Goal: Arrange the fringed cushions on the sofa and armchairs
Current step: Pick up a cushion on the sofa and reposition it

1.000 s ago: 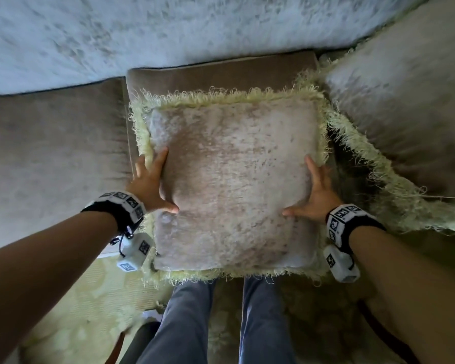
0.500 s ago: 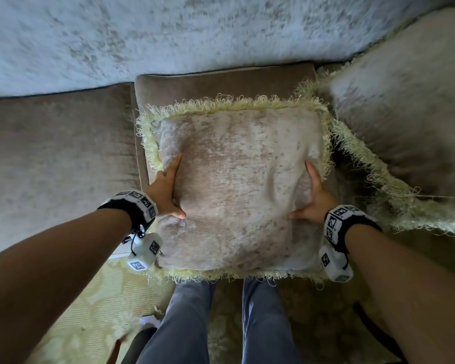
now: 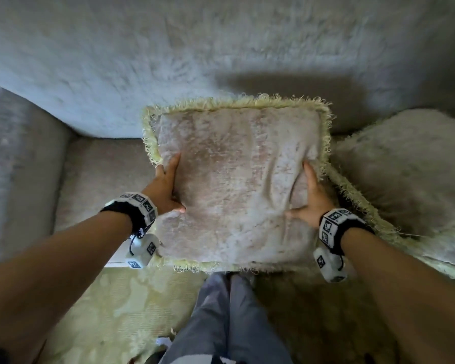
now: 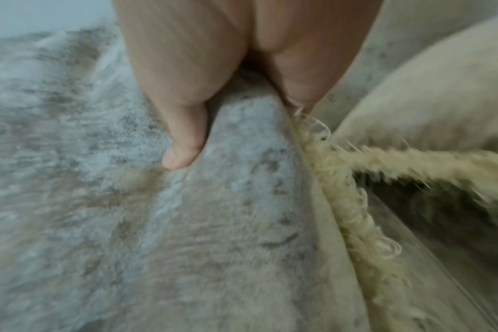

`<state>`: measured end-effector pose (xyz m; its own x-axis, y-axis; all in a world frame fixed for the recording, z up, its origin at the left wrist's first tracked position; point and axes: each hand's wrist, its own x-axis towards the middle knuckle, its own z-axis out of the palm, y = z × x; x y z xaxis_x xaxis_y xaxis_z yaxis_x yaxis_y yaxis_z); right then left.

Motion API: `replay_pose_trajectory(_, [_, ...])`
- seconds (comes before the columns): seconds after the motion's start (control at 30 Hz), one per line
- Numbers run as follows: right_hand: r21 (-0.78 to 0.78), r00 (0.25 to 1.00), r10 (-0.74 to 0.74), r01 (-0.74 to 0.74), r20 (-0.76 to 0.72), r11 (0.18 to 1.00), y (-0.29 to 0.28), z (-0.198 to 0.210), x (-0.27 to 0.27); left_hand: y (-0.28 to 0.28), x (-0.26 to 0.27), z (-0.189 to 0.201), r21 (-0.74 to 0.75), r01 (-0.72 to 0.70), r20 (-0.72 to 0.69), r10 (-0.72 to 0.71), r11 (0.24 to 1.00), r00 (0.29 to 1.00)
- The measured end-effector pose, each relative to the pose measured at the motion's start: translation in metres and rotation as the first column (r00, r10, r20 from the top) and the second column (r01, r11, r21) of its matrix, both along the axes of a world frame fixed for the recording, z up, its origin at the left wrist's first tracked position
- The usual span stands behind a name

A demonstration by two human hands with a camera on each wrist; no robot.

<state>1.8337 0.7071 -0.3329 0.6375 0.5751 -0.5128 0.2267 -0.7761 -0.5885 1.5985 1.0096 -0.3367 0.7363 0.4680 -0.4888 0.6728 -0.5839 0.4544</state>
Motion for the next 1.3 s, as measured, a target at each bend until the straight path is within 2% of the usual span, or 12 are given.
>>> replay_pose_trajectory(0.17, [0.135, 0.984, 0.145, -0.159, 0.107, 0.978, 0.084, 0.064, 0.005, 0.04, -0.042, 0.087, 0.137, -0.156, 0.095, 0.144, 0.978, 0.985])
replay_pose_trajectory(0.27, [0.172, 0.969, 0.198, -0.223, 0.148, 0.96, 0.132, 0.098, -0.006, 0.064, -0.075, 0.124, 0.211, -0.235, 0.141, 0.208, 0.949, 0.968])
replay_pose_trajectory(0.47, [0.262, 0.948, 0.235, -0.288, 0.214, 0.921, 0.199, 0.127, -0.041, 0.104, -0.126, 0.153, 0.26, -0.344, 0.222, 0.291, 0.902, 0.93])
replay_pose_trajectory(0.7, [0.225, 0.933, 0.23, -0.295, 0.276, 0.928, 0.284, 0.113, -0.091, 0.194, -0.171, 0.129, 0.26, -0.349, 0.236, 0.291, 0.9, 0.927])
replay_pose_trajectory(0.9, [0.168, 0.957, 0.13, -0.177, 0.259, 0.97, 0.359, 0.08, -0.135, 0.307, -0.188, 0.101, 0.246, -0.241, 0.229, 0.186, 0.939, 0.956])
replay_pose_trajectory(1.03, [0.148, 0.974, 0.033, -0.067, 0.224, 0.987, 0.389, 0.067, -0.157, 0.358, -0.186, 0.092, 0.212, -0.188, 0.209, 0.143, 0.959, 0.967])
replay_pose_trajectory(1.17, [0.144, 0.979, -0.034, 0.005, 0.201, 0.99, 0.405, 0.054, -0.155, 0.391, -0.17, 0.074, 0.173, -0.123, 0.191, 0.089, 0.977, 0.977])
replay_pose_trajectory(1.3, [0.139, 0.983, -0.013, -0.013, 0.181, 0.99, 0.427, 0.038, -0.137, 0.411, -0.154, 0.053, 0.159, -0.156, 0.217, 0.119, 0.975, 0.969])
